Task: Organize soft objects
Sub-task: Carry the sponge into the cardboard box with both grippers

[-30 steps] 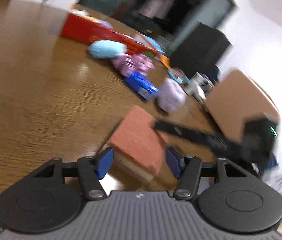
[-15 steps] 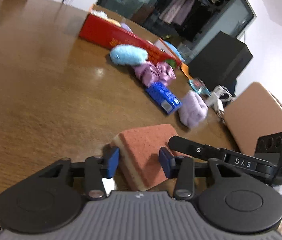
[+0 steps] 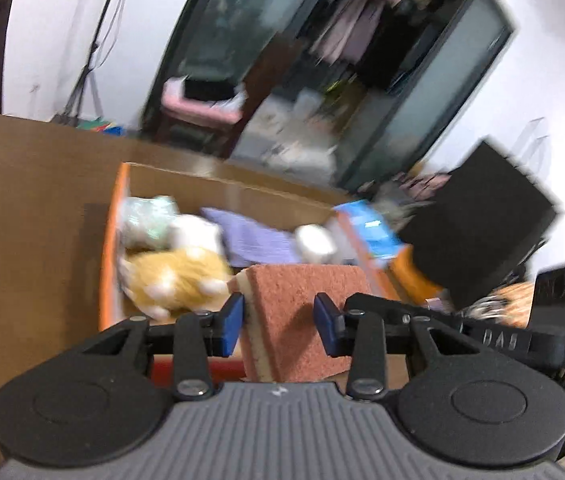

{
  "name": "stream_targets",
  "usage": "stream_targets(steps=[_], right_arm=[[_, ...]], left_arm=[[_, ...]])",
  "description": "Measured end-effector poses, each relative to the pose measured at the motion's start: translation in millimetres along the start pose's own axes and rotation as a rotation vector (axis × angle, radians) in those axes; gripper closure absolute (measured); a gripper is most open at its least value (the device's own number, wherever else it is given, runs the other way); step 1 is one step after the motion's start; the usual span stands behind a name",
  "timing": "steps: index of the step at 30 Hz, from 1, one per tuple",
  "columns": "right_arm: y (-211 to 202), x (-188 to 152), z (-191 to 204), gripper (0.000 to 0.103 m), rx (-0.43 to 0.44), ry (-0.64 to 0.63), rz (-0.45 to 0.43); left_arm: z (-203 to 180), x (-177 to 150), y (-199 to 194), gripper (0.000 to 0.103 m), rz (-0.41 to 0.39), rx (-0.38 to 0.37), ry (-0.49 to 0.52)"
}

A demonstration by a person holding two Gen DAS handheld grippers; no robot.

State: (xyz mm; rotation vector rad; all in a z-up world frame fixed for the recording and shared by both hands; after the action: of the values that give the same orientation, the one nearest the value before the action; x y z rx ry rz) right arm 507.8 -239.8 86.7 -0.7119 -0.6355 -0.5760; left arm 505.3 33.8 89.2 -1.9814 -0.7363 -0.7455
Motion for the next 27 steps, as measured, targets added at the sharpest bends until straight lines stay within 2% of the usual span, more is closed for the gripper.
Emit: stream_targets(steps=[2,5,7,10,12,14,15,16,18,20,21,22,26,27], right_arm=[[35,9,-14,0.067,-0.009,0.062,0.071],[81,0,-28,0.068,-0.041,0.093,0.174],[105,-14,-33,0.068,-0.055,0.101,0.245],[118,-26,-29,0.067,-0.05,0.061,0.249],[122,-25,-26,0.067,-0.035,0.046,0.264],[127,-26,-24,0.066,-0.023,0.032,0.293],[131,-27,-23,0.063,-0.014,0.021,0.322],[134,-26,-23,0.06,-0.013,0.021,0.329],[142,-24,-27,0.057,-0.011,0.051,0.344],[149,-23,-32,0.052,-0.013,0.083,0.352],[152,-23,-34,0.049,-0.008,0.102,0.357],[155,-23,-36,0.049,0.0,0.121,0.359],[157,-31,-29,0.049,0.012,0.108,0.355],[158,-32,-27,0.053,0.031,0.108,0.351]], left_arm=[[16,10,26,0.065,0.07,0.042,0.021],[34,6,57,0.064,0.149,0.127,0.079],[38,-4,64,0.064,0.162,0.175,0.165],[36,-17,67,0.057,0.158,0.192,0.272],[33,-19,59,0.054,0.133,0.205,0.322],[33,-16,47,0.041,0.058,0.174,0.322],[35,-14,37,0.028,-0.007,0.161,0.309],[38,-11,29,0.02,-0.078,0.169,0.289],[43,-6,22,0.019,-0.151,0.215,0.267],[54,-8,31,0.026,-0.115,0.266,0.23],[58,-11,35,0.036,-0.088,0.275,0.213],[61,-13,40,0.039,-0.065,0.269,0.197],[67,-22,43,0.04,-0.048,0.259,0.149],[69,-22,44,0.041,-0.04,0.255,0.124]])
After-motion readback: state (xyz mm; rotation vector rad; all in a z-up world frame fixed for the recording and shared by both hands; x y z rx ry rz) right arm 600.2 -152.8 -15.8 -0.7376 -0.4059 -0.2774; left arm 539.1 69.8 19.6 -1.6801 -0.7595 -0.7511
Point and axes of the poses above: each gripper's, at about its wrist camera, not at the fingertips, and y roughly the way its jaws point, z to its left, x to its top, the point moved 1 cm from there along y, roughly the way its jaws point, and after that the axes turned 9 degrees about -z, right-handed, at the moved point
